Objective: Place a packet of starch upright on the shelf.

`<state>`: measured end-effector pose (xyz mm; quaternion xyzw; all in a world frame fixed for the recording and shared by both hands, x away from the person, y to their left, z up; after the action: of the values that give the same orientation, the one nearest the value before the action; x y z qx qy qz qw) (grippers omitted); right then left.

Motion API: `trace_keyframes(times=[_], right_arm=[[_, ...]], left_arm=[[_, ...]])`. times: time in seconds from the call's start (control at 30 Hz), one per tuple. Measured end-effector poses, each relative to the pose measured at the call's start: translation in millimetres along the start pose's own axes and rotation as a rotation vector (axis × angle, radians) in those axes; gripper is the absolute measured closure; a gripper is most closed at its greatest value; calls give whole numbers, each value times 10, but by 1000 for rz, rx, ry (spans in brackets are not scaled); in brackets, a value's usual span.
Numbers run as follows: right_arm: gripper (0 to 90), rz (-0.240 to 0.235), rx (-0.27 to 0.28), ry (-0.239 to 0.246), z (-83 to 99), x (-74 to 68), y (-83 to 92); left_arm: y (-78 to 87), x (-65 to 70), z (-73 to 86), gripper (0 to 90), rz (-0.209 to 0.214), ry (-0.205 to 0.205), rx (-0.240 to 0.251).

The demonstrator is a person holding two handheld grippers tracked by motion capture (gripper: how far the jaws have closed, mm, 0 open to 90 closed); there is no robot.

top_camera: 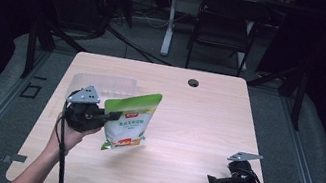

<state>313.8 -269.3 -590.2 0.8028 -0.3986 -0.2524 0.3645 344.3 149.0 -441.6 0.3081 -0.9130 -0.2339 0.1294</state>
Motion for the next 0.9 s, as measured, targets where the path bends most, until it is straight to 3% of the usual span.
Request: trace_keyframes(times=[0.3,0.5,0.9], right_arm=[[21,-1,-18,-13,11,7,-13],[22,1,-13,-10,4,19,-35],[21,5,-18,-12,22,8,-16]], left_arm=[[333,-205,60,900,-73,13,7],[538,-341,144,900,-119,49,20],[776,-524,206,900,-171,94,57]])
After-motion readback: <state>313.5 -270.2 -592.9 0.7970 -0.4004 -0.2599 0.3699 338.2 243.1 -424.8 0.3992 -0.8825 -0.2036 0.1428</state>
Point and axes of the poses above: each handheld gripper's, and its own axes: y roughly backward along the jaws, z roughly out of its underside, x roughly to its right, the point moved 5 cm from there along -y, roughly forward along the jaws, and after that the axes turned 1 degree about x, right-handed, at the moved point
